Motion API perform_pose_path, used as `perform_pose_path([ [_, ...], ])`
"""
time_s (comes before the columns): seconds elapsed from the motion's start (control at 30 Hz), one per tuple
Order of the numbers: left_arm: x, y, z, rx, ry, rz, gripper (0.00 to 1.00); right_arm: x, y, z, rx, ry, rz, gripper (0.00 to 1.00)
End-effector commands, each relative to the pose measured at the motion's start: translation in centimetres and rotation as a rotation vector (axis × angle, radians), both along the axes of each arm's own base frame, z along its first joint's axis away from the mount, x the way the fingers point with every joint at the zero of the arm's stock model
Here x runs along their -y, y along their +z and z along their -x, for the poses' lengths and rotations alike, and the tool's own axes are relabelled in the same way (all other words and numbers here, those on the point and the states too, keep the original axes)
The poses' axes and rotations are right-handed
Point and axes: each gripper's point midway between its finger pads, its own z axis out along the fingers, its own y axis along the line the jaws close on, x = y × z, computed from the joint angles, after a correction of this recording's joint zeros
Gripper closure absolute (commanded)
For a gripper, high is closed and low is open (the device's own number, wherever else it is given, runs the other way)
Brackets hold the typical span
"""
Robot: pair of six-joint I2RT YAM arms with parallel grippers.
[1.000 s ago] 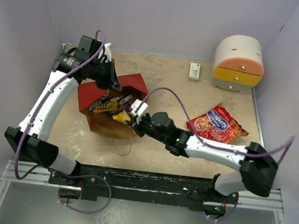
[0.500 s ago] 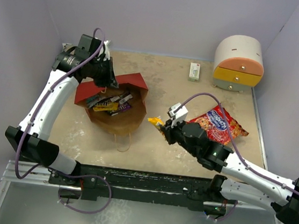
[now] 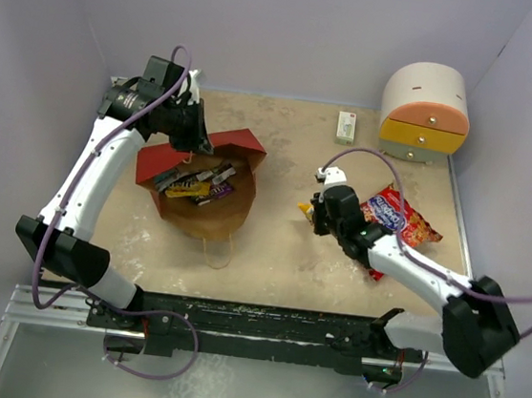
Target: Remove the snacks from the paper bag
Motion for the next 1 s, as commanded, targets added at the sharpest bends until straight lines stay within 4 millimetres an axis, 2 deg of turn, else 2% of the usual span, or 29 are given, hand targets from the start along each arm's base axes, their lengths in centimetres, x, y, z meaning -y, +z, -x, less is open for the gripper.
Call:
perform_pose_path([
  [0.0, 1.0, 1.5, -0.1, 0.047, -0.025, 0.068, 1.00, -1.9, 0.6, -2.5, 0.016, -0.005, -0.045, 0.89],
  [0.17, 1.4, 1.5, 0.0, 0.045, -0.028, 0.093, 1.00, -0.3, -0.3, -4.6, 0.001, -0.139, 0.010, 0.87],
  [0.27, 1.6, 1.5, 0.0, 0.041, -0.034, 0.101, 1.00, -0.3, -1.1, -4.9, -0.025, -0.181, -0.007, 0.87],
  [0.37, 1.8, 1.5, -0.1, 0.041, -0.041, 0.109, 1.00, 0.4, -2.4, -4.7, -0.062, -0.252, 0.000, 0.82],
  [0.43, 1.9, 1.5, -0.2, 0.041, -0.042, 0.112, 1.00, 1.1, -3.0, -4.4, -0.081, -0.298, 0.017, 0.77],
  [0.53, 2.1, 1.4, -0.2, 0.034, -0.049, 0.119, 1.00, 1.1, -3.3, -3.6, -0.110, -0.284, 0.008, 0.63],
  [0.67, 2.1, 1.6, 0.0, 0.038, -0.052, 0.124, 1.00, -0.4, -1.3, -2.3, -0.115, -0.186, -0.078, 0.55],
  [0.73, 2.0, 1.7, 0.2, 0.039, -0.052, 0.123, 1.00, -0.8, 0.6, -1.9, -0.064, -0.139, -0.124, 0.54],
  [0.77, 2.0, 1.7, 0.2, 0.042, -0.052, 0.124, 1.00, -1.0, 0.9, -1.4, -0.055, -0.103, -0.143, 0.54],
  [0.97, 1.9, 1.7, 0.4, 0.045, -0.046, 0.126, 1.00, -4.7, 4.4, -0.1, 0.068, 0.213, -0.227, 0.53],
])
